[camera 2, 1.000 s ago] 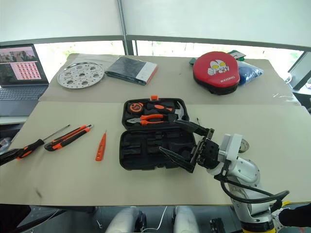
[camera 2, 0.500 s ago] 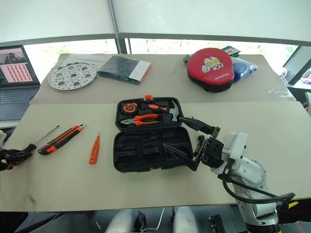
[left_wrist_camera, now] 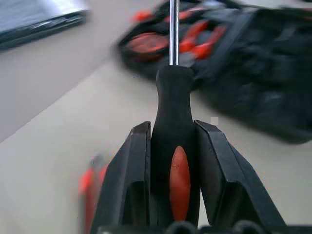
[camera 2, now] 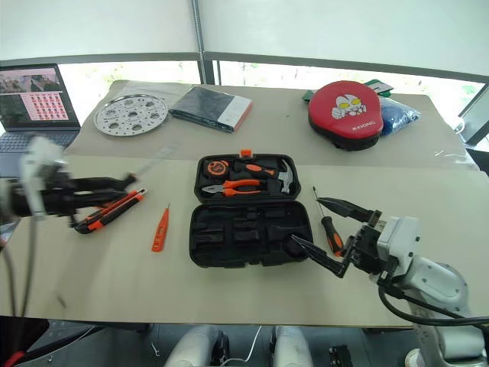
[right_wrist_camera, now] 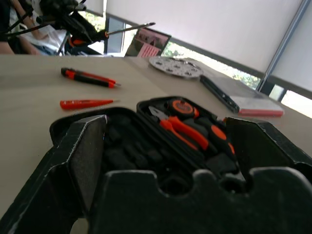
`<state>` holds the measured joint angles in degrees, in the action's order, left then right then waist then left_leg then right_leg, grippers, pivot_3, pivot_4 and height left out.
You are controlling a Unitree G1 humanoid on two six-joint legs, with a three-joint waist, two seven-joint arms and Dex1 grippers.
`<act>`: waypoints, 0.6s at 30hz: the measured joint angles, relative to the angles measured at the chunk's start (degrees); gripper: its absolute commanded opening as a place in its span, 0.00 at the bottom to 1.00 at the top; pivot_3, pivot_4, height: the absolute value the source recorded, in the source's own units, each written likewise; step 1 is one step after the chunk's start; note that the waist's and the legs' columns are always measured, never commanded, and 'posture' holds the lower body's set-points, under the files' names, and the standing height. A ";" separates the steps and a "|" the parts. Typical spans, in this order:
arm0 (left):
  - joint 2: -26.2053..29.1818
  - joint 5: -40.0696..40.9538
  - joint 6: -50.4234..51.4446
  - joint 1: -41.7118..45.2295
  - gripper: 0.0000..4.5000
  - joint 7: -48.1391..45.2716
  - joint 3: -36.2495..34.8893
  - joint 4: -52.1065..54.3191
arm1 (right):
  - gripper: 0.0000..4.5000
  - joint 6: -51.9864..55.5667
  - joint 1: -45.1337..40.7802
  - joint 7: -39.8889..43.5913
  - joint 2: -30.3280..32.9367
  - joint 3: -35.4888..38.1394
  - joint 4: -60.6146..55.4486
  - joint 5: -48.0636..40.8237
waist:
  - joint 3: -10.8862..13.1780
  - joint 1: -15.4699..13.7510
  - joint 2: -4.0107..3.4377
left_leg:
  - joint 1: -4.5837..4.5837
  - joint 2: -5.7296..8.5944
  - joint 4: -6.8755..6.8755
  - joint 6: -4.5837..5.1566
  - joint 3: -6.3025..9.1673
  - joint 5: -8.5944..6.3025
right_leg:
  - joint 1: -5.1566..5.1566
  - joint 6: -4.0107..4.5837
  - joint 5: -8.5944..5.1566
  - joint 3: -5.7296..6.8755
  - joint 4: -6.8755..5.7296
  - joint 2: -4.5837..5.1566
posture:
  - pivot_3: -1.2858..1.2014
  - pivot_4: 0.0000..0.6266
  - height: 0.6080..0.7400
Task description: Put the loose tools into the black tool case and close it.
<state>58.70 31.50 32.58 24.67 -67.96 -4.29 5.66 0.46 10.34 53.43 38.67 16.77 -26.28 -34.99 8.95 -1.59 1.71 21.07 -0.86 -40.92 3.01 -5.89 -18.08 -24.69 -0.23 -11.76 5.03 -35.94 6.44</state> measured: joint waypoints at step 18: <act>-20.16 -26.49 8.38 20.67 0.18 9.03 35.09 -2.62 | 1.00 -2.18 3.85 5.68 -0.36 2.56 5.25 1.59 | 0.08 0.73 0.05 | -0.41 0.04 -0.01 0.37 -0.05 -0.20 | 0.33 -0.30 -0.11 -1.06 0.14 -0.34 | 0.52 0.24 1.00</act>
<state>38.53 5.00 40.96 45.34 -58.93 30.79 3.05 -1.72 14.19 59.11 38.32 19.33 -21.04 -33.40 9.03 -0.86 1.76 20.66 -0.82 -40.93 3.38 -5.94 -18.27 -24.36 -0.53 -11.87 3.96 -35.80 6.10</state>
